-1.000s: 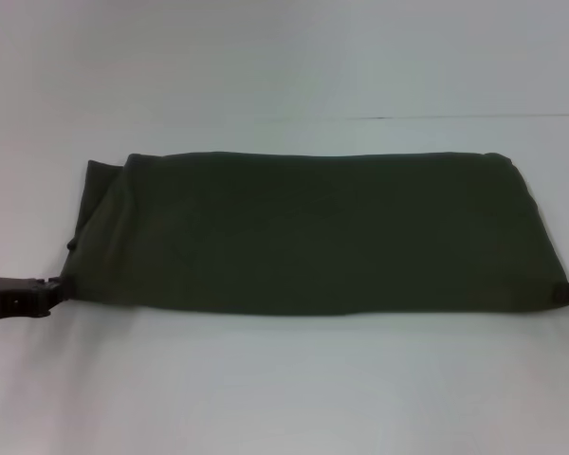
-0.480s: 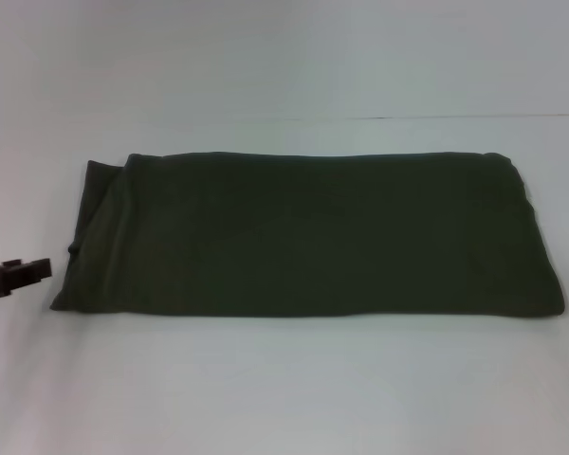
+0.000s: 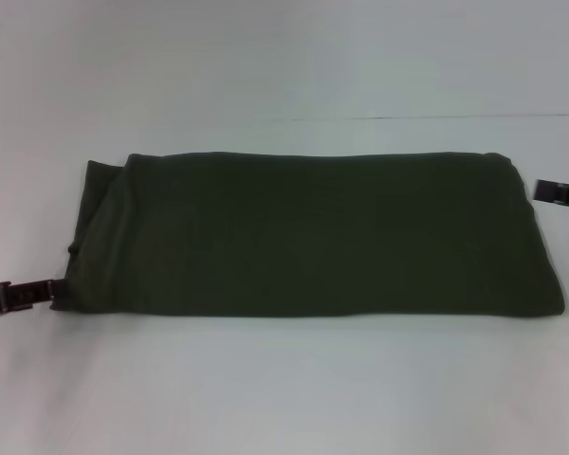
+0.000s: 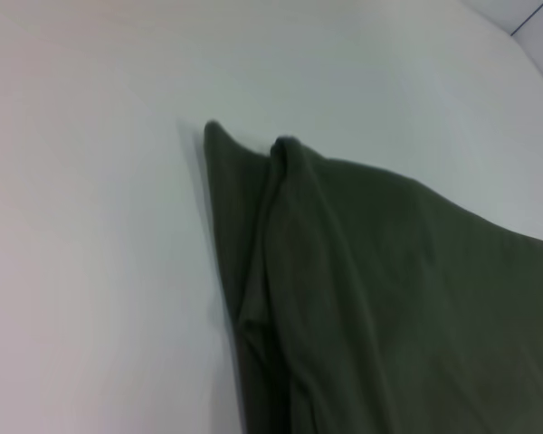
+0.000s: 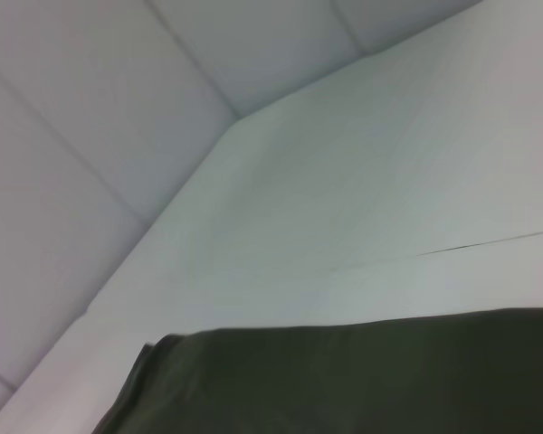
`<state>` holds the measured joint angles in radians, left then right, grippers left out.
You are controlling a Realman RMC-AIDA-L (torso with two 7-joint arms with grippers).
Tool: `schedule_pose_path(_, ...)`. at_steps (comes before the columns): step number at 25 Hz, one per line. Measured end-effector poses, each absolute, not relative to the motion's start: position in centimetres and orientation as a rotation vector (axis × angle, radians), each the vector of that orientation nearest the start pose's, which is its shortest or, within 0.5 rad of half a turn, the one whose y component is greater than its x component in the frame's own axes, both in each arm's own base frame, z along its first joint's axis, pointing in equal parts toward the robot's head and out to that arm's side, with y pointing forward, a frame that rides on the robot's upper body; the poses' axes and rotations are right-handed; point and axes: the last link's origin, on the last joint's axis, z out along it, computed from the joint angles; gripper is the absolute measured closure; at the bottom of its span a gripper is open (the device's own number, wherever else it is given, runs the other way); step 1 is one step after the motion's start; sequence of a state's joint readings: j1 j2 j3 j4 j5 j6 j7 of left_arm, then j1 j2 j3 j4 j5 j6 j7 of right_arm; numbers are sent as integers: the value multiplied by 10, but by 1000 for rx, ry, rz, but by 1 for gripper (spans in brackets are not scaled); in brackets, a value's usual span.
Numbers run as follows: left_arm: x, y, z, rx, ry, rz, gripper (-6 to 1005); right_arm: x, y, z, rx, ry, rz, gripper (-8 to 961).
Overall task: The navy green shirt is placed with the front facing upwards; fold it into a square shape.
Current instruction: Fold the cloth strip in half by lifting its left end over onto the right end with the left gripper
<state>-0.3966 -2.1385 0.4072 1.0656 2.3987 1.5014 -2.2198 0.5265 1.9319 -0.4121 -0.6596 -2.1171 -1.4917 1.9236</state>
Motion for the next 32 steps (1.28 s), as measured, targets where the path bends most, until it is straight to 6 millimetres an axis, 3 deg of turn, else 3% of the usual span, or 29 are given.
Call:
schedule_pose_path(4,-340,300,71,-2009,-1712,-426,299,307,362,88,-2284,1299,714,74)
schedule_pose_path(10,-337,300,63,-2008,-1793,-401,115,296,372,89,-2315,1251,701,43)
schedule_pose_path(16,-335,305,49,-2005,-1850,-413,115,294,378,90,-2311,1228,680,44)
schedule_pose_path(32,-333,323,47,-1974,-1922,-296,114,291,380,92,-2339,1195,654,45)
